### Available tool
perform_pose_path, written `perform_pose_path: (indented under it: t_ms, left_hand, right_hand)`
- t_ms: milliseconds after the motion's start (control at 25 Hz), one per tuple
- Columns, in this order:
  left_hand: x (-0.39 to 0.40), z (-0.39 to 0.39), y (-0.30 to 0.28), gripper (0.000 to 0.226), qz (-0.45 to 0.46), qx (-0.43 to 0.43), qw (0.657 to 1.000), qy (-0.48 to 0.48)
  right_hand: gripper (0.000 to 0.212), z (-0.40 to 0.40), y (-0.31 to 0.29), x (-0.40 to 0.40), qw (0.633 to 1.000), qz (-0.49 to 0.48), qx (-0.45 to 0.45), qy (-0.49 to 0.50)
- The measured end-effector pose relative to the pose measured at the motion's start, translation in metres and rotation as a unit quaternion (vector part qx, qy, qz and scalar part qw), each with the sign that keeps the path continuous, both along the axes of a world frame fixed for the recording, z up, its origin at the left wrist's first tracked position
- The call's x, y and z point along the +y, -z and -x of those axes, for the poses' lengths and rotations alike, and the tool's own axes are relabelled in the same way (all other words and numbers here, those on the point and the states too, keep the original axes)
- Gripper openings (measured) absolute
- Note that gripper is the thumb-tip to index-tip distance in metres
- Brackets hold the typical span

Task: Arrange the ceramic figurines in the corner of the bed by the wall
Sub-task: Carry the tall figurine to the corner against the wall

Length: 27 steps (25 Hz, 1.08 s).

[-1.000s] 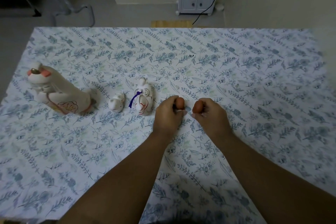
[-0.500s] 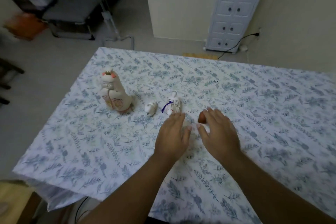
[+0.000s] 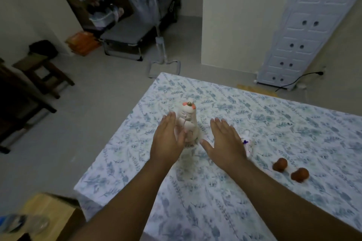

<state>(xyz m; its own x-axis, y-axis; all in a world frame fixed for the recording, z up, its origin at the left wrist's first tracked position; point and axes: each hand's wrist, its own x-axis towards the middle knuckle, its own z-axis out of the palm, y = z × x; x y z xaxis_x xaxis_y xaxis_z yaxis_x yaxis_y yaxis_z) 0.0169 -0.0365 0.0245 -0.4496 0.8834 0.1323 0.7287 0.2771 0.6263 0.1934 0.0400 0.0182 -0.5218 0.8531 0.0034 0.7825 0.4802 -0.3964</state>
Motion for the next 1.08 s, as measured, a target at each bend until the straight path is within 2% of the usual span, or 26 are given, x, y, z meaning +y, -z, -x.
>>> perform_pose_path:
  t_ms: [80,160,280,400,560,720,920,1080]
  left_hand:
    - [0.015,0.025,0.006,0.077,0.031,-0.042,0.998,0.029]
    - [0.027,0.043,0.017,0.084,0.063,-0.103,0.99,0.071]
    - [0.036,0.058,0.031,0.074,0.079,-0.175,0.973,0.127]
    - [0.036,0.062,0.039,0.056,0.036,-0.222,0.967,0.116]
    - [0.038,0.059,0.023,0.065,0.004,-0.24,0.962,0.127]
    - [0.06,0.033,-0.022,0.061,-0.053,-0.284,0.942,0.17]
    - [0.104,-0.06,-0.07,0.054,-0.067,-0.337,0.893,0.29]
    - [0.137,-0.176,-0.068,0.051,-0.041,-0.372,0.849,0.373]
  right_hand:
    - [0.09,0.031,0.003,0.013,0.998,0.063,0.015,0.014]
    - [0.1,0.055,0.008,0.024,0.984,0.159,0.069,0.047]
    - [0.089,0.07,0.028,0.028,0.953,0.22,0.197,0.072]
    - [0.073,0.073,0.039,0.022,0.927,0.215,0.291,0.098]
    - [0.07,0.065,0.015,0.014,0.914,0.206,0.33,0.111]
    - [0.059,0.029,-0.031,0.015,0.903,0.138,0.377,0.149]
    - [0.071,-0.066,-0.073,0.02,0.843,0.096,0.491,0.199]
    - [0.074,-0.174,-0.078,0.021,0.831,0.051,0.49,0.257]
